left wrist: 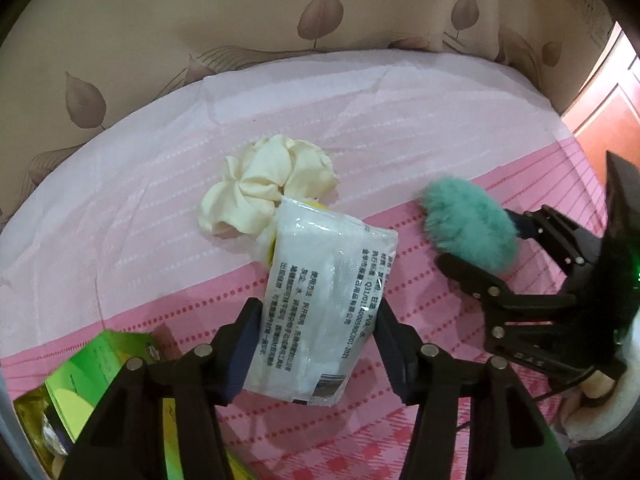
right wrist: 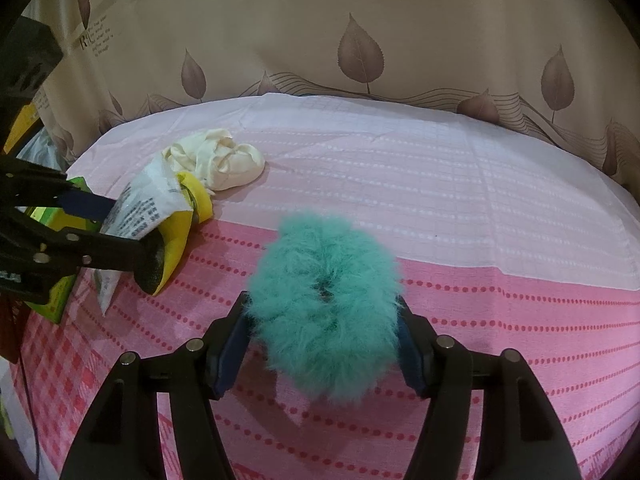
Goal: Organize soft objects
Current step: 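Grasp the white wet-wipe packet with the left gripper while the right gripper holds the scrunchie, then carry the white packet over the gold tin with the left gripper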
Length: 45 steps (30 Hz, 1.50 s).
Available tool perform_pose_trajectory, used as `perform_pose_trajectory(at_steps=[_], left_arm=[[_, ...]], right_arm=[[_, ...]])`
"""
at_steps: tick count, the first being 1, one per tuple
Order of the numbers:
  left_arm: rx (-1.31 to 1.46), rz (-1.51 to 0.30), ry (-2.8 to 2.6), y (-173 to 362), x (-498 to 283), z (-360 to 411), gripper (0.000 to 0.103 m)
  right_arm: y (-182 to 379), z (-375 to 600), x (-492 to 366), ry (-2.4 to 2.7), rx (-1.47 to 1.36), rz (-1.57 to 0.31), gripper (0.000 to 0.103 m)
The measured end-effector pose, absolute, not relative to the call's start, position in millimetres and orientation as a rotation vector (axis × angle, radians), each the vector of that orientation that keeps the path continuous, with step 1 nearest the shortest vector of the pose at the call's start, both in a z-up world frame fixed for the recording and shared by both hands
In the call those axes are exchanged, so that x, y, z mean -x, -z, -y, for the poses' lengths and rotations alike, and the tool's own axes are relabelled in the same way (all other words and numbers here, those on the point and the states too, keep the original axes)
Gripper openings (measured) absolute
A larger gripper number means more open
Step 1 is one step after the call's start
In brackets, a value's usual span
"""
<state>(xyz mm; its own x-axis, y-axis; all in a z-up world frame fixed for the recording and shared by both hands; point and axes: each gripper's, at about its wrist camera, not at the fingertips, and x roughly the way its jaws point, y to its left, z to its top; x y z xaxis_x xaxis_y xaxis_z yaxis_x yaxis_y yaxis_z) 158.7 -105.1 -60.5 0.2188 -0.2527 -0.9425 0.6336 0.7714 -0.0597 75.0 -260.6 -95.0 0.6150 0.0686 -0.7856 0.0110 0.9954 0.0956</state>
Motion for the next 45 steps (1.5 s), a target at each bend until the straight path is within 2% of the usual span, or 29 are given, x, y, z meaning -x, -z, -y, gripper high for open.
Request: perform_pose_trajectory(at_steps=[20, 36, 45], left_arm=[[-0.239, -1.086, 0.462, 2, -135, 62, 0.055], [-0.157, -1.010, 0.354, -54, -109, -4, 0.055], [-0.138, -1.013, 0.251, -55, -116, -54, 0.055]], right_arm=[[97, 253, -77, -0.011, -0.049, -0.920, 0.062], [97, 251, -78, -0.007, -0.044, -0.922, 0.062], [97, 251, -78, -0.007, -0.044, -0.923, 0.062]])
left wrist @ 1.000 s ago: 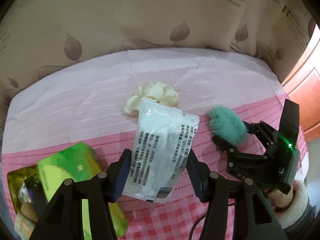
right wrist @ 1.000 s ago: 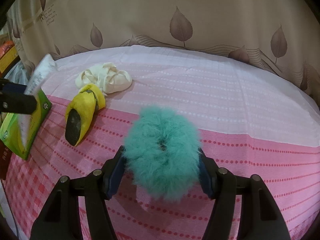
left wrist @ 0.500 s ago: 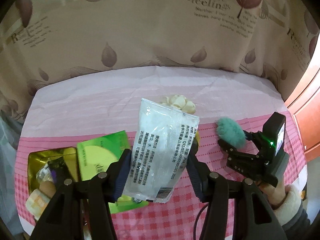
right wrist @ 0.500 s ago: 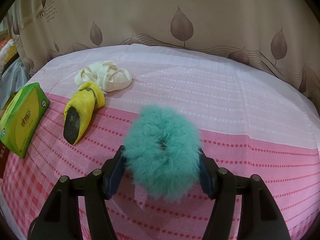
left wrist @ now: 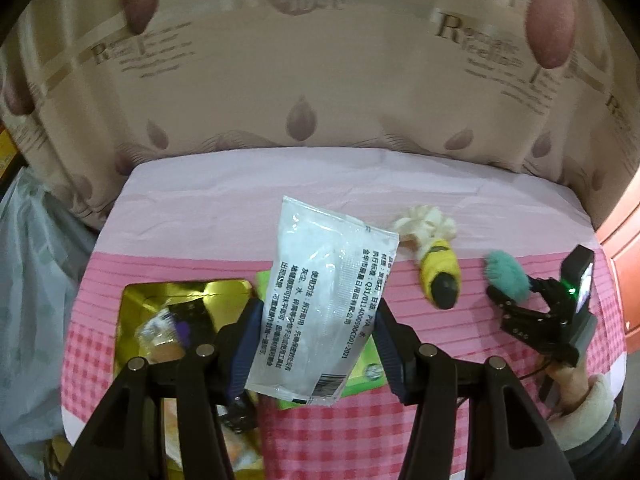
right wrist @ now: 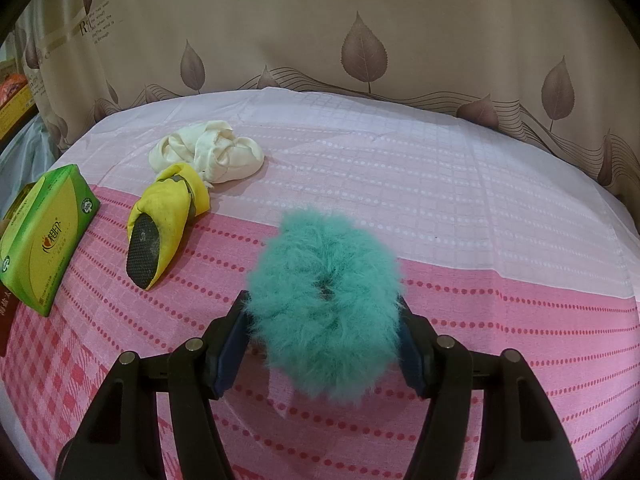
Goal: Organize soft objects
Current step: 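Carry the white packet over the gold tin with the left gripper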
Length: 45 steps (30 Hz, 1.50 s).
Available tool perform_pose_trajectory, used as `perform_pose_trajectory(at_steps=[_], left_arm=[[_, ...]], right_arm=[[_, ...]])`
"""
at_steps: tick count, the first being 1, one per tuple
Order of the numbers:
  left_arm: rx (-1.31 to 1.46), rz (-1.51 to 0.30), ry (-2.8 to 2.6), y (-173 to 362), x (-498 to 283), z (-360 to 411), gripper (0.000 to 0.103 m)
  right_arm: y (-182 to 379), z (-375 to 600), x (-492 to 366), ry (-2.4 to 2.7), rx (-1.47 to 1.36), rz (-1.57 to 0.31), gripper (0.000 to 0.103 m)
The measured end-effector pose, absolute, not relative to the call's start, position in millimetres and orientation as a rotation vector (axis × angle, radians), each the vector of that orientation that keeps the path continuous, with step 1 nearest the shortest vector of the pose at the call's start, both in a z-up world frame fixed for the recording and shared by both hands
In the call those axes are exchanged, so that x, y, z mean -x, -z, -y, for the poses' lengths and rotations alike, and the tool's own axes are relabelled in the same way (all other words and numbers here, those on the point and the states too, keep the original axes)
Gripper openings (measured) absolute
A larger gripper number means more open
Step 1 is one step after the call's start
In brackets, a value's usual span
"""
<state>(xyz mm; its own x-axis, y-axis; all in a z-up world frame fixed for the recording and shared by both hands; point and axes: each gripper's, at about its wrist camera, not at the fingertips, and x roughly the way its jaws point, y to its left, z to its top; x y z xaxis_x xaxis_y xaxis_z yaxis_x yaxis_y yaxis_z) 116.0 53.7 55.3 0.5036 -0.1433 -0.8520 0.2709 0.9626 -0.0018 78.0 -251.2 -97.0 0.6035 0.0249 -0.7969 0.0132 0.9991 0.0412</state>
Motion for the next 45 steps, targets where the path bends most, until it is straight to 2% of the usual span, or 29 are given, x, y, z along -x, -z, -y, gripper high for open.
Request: perform_pose_trajectory(at_steps=[25, 37, 39, 45], left_arm=[[-0.082, -1.095, 0.009, -11, -136, -159, 0.055], [-0.090, -1.130, -0.024, 21, -150, -175, 0.054], [-0.086, -1.135, -0.023, 24, -152, -177, 0.050], [-0.071, -1.129, -0.015, 29, -156, -181, 0.050]], right_arm=[[97, 251, -77, -0.006, -0.042, -0.925, 0.062], [97, 251, -77, -0.006, -0.042, -0.925, 0.063], [97, 251, -77, -0.005, -0.042, -0.926, 0.063], [97, 251, -77, -0.005, -0.041, -0.926, 0.063]])
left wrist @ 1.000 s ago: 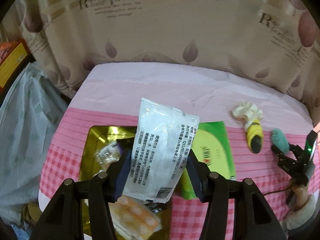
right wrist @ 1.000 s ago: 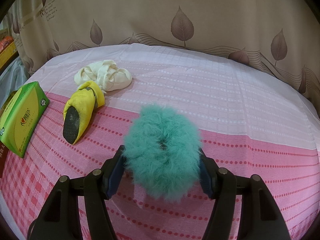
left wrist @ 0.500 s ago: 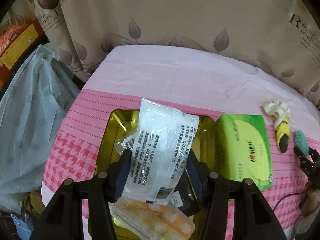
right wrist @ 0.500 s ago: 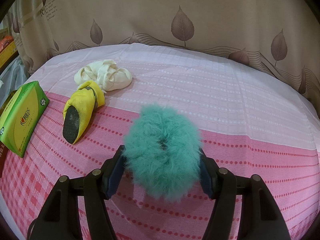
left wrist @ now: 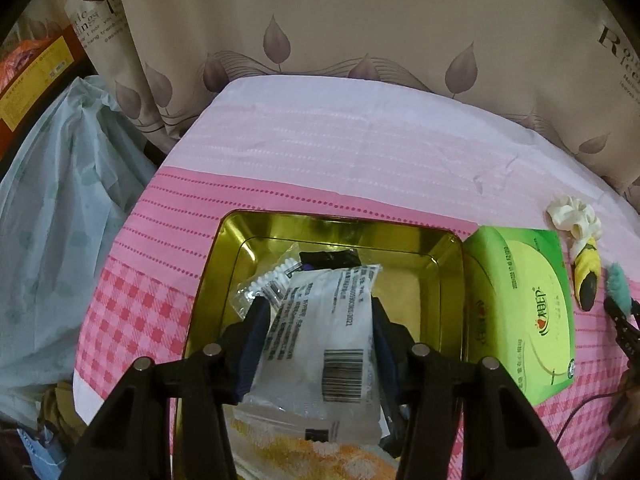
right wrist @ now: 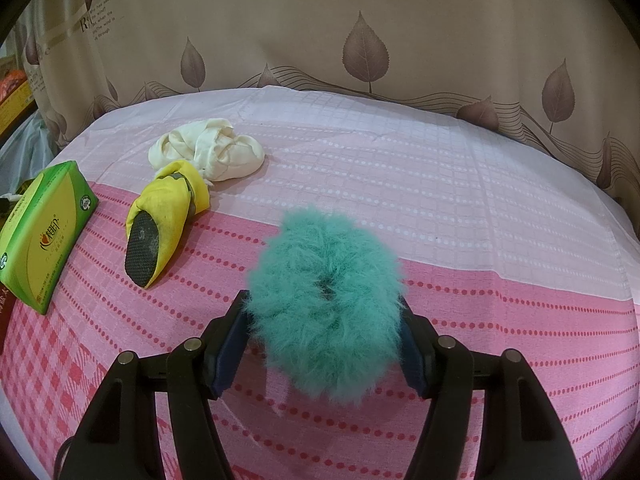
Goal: Organize soft objects
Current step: 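Carry the white packet over the gold tin with the left gripper, then lower the white packet into the tin and open the left gripper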
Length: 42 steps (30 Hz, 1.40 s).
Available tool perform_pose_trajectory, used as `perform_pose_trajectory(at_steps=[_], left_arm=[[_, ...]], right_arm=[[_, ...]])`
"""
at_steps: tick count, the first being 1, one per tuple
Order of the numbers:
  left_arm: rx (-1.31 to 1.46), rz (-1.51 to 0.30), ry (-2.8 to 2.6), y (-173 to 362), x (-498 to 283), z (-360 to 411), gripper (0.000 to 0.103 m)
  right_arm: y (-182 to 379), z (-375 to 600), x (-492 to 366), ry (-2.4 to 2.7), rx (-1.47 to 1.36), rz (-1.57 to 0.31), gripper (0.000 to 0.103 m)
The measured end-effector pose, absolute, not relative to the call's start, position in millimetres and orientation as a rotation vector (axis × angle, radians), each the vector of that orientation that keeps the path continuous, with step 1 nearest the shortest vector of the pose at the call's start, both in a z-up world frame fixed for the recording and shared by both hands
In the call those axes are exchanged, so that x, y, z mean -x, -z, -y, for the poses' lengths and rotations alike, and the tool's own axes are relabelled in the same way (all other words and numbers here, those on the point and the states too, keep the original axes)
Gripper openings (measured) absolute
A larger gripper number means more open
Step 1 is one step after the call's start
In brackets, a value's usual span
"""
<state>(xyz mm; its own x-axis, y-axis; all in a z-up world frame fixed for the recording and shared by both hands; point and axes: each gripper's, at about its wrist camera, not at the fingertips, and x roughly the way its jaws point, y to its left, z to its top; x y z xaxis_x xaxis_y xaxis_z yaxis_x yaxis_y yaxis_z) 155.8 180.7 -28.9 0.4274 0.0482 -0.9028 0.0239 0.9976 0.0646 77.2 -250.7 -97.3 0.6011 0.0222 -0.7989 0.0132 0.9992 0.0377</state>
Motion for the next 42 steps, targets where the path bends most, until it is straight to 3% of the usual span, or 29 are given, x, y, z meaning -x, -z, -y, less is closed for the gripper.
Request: perform_pose_trajectory(at_steps=[24, 42], left_arm=[[-0.041, -1.178, 0.063, 21, -150, -182, 0.055], [-0.159, -0.913, -0.095, -21, -71, -170, 0.055]], right_arm=[[97, 250, -77, -0.005, -0.040, -0.928, 0.063], [100, 251, -78, -0.005, -0.032, -0.931, 0.065]])
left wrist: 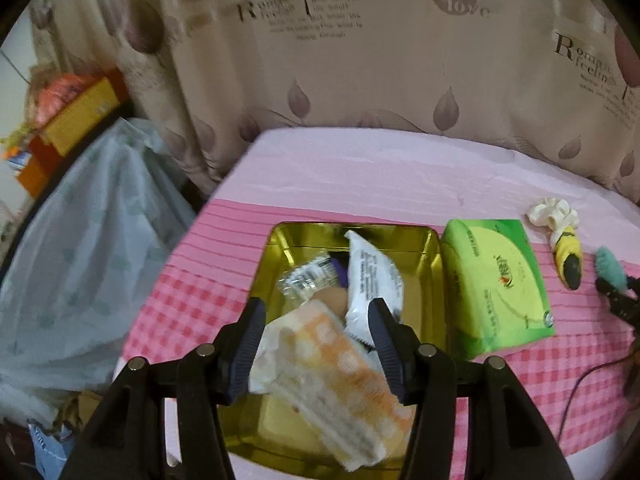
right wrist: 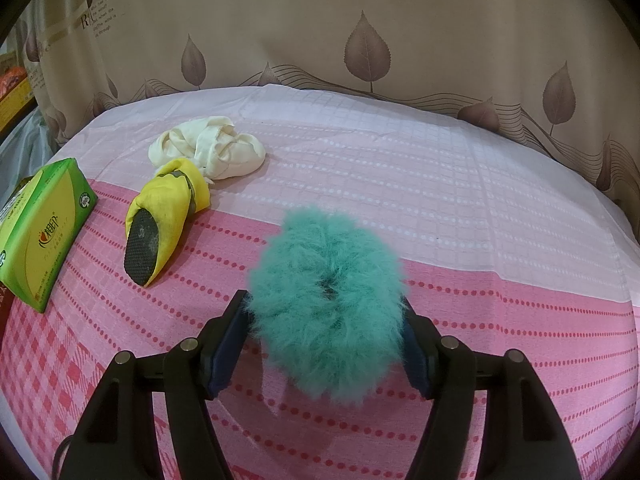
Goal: Organize soft objects
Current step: 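Lower the white packet into the tin and open the left gripper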
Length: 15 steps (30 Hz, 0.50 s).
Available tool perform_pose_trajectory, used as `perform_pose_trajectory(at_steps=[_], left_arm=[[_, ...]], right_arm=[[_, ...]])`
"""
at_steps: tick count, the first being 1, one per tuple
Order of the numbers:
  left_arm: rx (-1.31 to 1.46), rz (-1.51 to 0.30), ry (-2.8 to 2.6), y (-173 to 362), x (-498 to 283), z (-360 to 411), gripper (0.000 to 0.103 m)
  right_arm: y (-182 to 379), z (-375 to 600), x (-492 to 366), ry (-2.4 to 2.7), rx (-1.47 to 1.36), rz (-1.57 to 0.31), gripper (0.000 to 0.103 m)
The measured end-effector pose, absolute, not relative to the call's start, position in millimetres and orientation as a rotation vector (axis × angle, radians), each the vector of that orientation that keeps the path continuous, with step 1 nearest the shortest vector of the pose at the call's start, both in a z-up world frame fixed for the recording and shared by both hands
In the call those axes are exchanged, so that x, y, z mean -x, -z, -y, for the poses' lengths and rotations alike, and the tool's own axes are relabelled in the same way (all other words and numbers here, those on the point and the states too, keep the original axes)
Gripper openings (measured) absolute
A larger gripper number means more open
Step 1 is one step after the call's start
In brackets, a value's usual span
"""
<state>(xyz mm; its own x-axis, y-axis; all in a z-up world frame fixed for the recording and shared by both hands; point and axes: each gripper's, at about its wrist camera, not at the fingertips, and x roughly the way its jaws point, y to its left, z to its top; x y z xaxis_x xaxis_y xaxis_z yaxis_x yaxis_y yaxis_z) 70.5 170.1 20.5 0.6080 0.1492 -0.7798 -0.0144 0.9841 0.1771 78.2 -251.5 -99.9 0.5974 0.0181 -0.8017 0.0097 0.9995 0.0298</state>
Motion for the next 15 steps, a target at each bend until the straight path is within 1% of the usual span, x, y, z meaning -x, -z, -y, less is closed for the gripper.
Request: perform_pose_trajectory(at_steps=[3, 7, 13, 15], left_arm=[[-0.176, -0.874, -0.133, -16, -55, -168, 0.055], [-0.126, -0.871, -0.159, -5, -41, -176, 0.055], [-0.096, -0.862, -0.225, 3, -34, -187, 0.055], [-0.096, -0.834, -0.249, 2, -31, -189, 0.055]], right_arm=[[100, 252, -78, -0.003, -0.029, -0.931, 0.065], [101, 253, -78, 0.004, -0.020, -0.929, 0.065], [100, 257, -74, 0.016, -0.052, -0.928, 0.071], [100, 260, -72, 0.023, -0.058, -0.926, 0.071]])
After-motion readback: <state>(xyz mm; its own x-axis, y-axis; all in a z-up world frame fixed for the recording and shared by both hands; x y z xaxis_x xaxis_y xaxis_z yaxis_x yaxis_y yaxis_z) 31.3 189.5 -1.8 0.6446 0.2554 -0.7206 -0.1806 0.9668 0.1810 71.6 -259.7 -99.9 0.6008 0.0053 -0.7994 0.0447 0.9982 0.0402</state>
